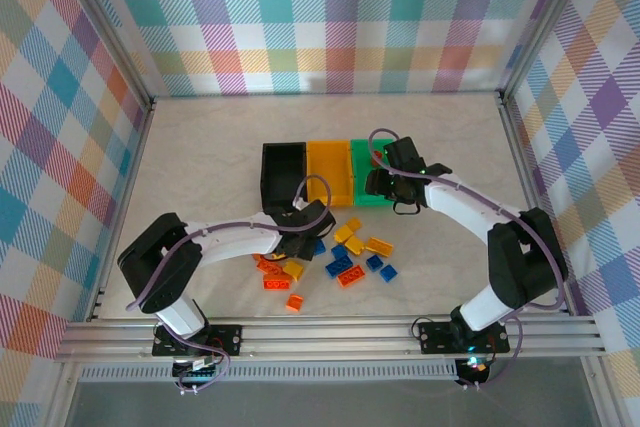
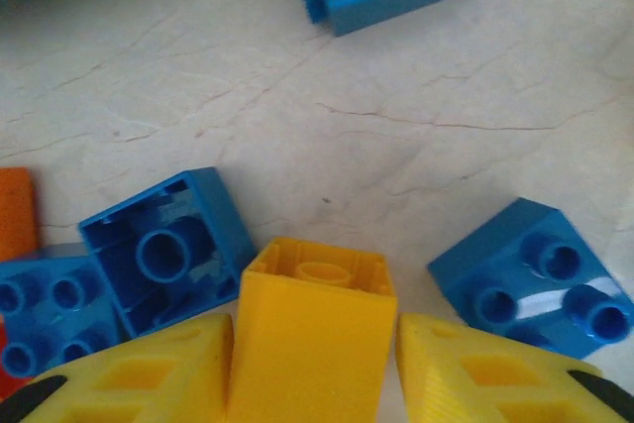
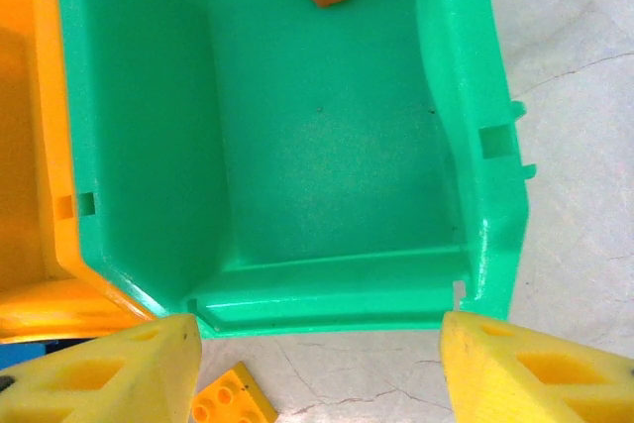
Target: Sort the legos into containers by color
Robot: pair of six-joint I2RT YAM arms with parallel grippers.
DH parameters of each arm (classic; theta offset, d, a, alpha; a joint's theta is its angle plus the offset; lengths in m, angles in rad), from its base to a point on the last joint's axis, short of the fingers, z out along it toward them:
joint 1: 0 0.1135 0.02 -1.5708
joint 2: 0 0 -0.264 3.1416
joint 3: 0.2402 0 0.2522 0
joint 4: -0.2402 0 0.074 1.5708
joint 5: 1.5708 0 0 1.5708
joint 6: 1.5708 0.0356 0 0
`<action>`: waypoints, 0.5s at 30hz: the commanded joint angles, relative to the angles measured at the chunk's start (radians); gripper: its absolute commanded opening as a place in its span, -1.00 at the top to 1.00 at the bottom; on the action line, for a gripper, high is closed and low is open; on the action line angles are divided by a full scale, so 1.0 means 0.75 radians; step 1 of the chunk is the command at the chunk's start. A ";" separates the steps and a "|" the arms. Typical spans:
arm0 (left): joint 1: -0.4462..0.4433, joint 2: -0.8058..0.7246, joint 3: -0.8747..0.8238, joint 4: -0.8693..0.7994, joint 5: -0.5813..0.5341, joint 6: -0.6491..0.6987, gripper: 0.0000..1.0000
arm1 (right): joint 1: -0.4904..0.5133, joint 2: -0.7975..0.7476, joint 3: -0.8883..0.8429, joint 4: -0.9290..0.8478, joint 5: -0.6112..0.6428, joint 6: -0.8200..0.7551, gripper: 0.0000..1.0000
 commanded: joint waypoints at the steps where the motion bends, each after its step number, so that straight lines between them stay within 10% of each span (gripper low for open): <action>1: -0.035 0.039 0.037 0.025 0.024 0.010 -0.09 | -0.011 -0.042 -0.014 0.025 -0.014 0.013 -0.32; 15: -0.028 -0.084 0.097 -0.033 -0.120 -0.007 0.43 | -0.026 -0.096 -0.036 0.020 -0.020 0.014 -0.32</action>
